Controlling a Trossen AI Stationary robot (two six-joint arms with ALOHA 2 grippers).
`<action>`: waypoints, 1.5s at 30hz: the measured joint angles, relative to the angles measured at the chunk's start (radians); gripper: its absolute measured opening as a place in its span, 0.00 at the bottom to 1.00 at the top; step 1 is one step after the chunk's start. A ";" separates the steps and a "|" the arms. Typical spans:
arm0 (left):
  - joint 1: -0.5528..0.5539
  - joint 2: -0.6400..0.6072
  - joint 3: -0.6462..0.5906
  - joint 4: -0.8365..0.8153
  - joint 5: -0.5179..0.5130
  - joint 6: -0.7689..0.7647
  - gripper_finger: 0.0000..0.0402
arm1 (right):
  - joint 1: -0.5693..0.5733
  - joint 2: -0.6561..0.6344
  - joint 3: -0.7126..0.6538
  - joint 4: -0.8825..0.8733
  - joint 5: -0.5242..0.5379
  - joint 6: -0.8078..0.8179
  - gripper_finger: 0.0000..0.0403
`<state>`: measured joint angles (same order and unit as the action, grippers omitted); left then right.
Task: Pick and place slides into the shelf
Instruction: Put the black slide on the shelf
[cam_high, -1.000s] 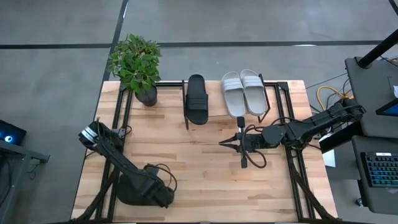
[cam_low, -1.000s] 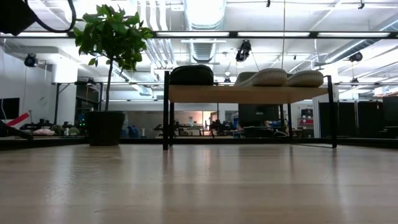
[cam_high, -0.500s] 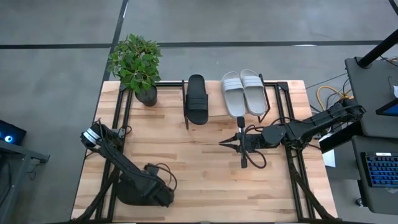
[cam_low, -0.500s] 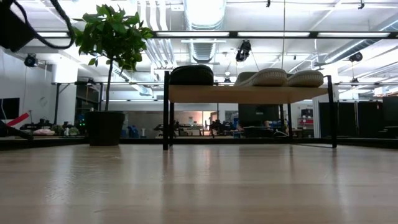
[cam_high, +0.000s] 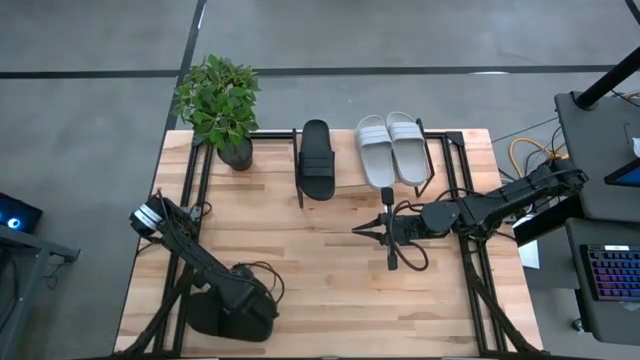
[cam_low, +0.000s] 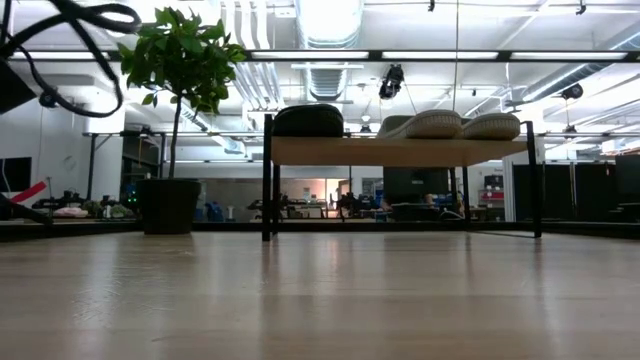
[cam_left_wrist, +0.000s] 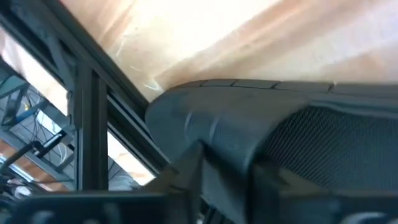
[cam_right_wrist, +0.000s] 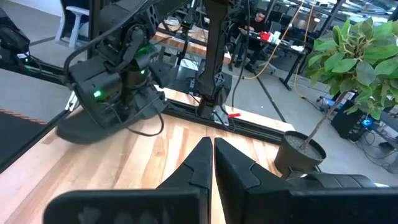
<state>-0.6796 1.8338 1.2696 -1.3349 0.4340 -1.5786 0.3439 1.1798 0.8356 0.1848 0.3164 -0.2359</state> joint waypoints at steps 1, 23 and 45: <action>0.007 -0.004 0.000 0.010 0.009 0.025 0.12 | 0.000 0.000 0.000 0.000 0.000 0.000 0.02; 0.181 -0.436 -0.001 0.345 -0.493 0.224 0.00 | 0.000 -0.068 0.000 -0.117 0.167 0.057 0.02; 0.161 -0.516 -0.014 0.807 -0.975 1.025 0.00 | 0.107 -0.094 0.000 -0.118 0.148 0.094 0.02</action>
<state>-0.5182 1.3176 1.2560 -0.5280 -0.5412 -0.5533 0.4507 1.0859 0.8356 0.0663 0.4644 -0.1420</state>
